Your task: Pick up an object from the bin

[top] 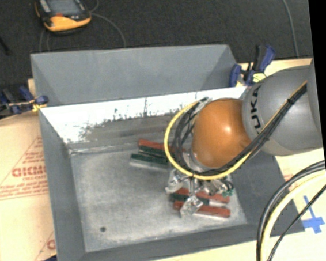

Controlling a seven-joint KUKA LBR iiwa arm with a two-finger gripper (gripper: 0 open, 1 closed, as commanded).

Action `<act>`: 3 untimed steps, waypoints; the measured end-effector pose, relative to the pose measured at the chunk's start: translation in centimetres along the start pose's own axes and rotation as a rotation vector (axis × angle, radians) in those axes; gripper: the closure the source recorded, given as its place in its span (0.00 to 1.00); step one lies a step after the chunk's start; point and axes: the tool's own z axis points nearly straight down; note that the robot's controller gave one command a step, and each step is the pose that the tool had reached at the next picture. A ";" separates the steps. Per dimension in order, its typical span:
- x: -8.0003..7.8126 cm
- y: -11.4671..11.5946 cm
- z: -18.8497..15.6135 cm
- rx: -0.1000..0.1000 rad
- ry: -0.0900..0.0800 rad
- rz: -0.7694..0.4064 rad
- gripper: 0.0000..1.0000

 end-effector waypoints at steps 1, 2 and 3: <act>0.0 0.0 0.0 0.000 0.000 0.001 1.00; -2.0 -3.0 -9.5 0.006 -0.012 0.004 1.00; -2.0 -2.9 -9.5 0.005 -0.012 0.004 1.00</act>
Offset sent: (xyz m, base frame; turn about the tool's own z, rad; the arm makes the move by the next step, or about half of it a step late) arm 0.0300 -0.0201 0.0939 0.0005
